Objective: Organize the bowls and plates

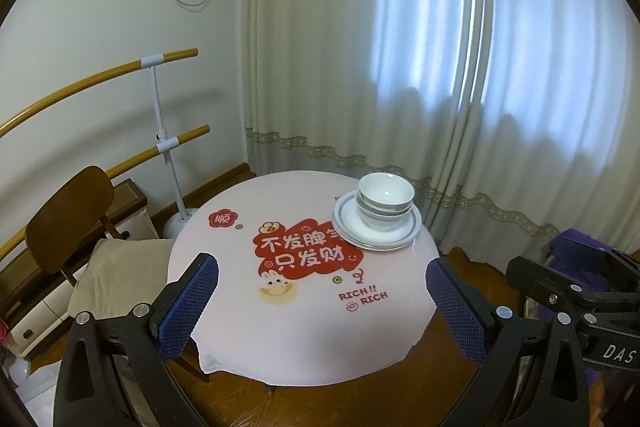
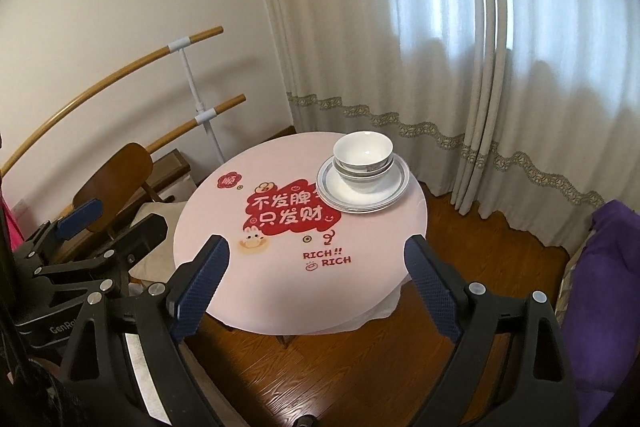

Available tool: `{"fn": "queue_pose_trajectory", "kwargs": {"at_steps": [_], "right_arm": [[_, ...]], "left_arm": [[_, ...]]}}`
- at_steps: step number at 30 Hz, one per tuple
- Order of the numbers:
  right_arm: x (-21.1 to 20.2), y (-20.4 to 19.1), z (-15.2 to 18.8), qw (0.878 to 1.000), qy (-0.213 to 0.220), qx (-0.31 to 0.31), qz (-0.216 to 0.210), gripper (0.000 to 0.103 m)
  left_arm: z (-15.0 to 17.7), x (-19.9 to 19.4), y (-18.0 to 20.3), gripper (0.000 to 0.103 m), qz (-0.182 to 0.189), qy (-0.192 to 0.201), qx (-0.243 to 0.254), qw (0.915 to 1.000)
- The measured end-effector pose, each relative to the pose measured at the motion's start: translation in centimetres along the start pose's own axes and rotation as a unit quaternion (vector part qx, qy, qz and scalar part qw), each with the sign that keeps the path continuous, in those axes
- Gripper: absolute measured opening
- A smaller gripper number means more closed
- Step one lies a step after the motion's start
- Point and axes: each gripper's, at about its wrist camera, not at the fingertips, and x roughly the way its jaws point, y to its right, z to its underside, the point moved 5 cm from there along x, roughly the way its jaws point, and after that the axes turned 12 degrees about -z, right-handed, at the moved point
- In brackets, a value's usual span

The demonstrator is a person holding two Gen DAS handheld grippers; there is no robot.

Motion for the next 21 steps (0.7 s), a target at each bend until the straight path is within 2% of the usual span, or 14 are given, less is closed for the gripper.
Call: {"fn": "queue_pose_trajectory", "kwargs": {"at_steps": [4,9,13,21], "right_arm": [[-0.4,0.1,-0.1,1.0,0.006,0.0,0.002,0.091],[-1.3,0.0,-0.4,0.999,0.035,-0.014,0.004,0.091],[-1.8,-0.4,-0.1,0.997,0.062,-0.035,0.009,0.091],[-2.3,-0.7,1.1,0.99,0.123,-0.068,0.0,0.091]], "left_arm": [[0.0,-0.1,0.1,0.102,0.003,0.013,-0.002,0.9999],[0.6,-0.7,0.1,0.102,0.001,0.066,-0.002,0.9978],[1.9,0.0,0.0,0.102,0.004,0.076,-0.005,0.9971],[5.4,0.9,-0.2,0.102,0.004,0.137,-0.012,0.9905]]}}
